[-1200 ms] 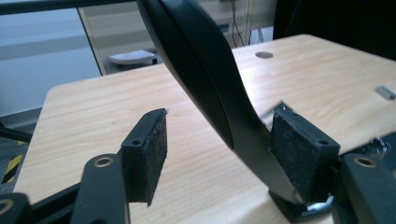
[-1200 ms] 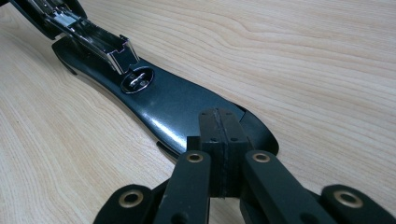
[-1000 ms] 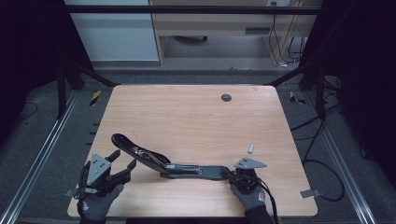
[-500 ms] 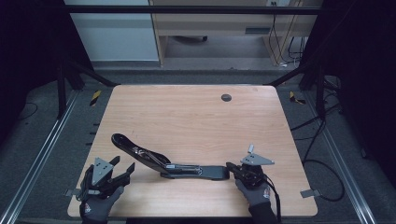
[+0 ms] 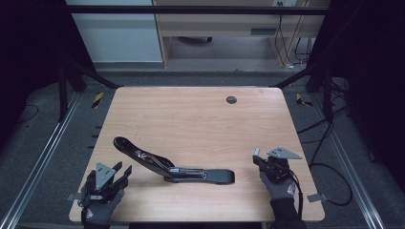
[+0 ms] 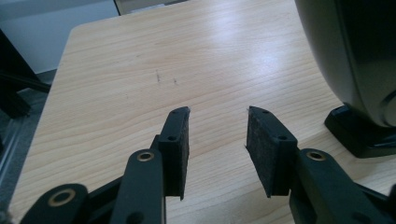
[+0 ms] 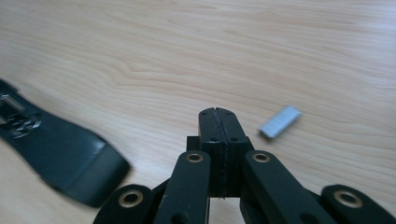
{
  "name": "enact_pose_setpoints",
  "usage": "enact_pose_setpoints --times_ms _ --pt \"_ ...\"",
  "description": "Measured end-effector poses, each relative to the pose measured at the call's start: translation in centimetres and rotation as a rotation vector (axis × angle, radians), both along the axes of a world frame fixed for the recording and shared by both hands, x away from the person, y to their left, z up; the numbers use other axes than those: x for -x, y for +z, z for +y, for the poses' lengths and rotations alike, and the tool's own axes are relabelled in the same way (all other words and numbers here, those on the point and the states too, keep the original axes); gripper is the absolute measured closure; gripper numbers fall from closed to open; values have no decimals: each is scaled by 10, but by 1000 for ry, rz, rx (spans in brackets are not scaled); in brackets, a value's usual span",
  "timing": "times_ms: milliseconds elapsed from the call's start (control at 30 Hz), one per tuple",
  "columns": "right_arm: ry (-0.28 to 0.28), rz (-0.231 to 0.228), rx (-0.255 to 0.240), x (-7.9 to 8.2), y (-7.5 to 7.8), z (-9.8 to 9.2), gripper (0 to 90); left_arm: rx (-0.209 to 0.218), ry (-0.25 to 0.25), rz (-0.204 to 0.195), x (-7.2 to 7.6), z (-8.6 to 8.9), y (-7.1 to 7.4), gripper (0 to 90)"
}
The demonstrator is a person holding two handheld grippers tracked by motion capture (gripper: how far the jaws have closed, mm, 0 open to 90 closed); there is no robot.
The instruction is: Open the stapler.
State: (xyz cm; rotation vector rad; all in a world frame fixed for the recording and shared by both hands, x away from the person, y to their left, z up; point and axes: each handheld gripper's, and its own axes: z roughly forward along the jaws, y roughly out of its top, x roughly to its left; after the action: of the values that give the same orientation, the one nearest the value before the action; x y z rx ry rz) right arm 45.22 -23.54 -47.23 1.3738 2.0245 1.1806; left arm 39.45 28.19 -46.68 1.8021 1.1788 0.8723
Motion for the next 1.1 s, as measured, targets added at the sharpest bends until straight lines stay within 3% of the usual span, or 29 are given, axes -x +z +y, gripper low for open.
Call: enact_pose_setpoints --times_ms 267,700,1100 --pt "-40 28 19 -16 -7 -7 900 24 32 16 -2 6 -4 564" --pt "-61 54 58 -46 -13 6 900 22 43 44 -4 7 -8 534" --pt "-77 97 100 -54 -21 9 900 24 38 46 -4 7 -8 517"
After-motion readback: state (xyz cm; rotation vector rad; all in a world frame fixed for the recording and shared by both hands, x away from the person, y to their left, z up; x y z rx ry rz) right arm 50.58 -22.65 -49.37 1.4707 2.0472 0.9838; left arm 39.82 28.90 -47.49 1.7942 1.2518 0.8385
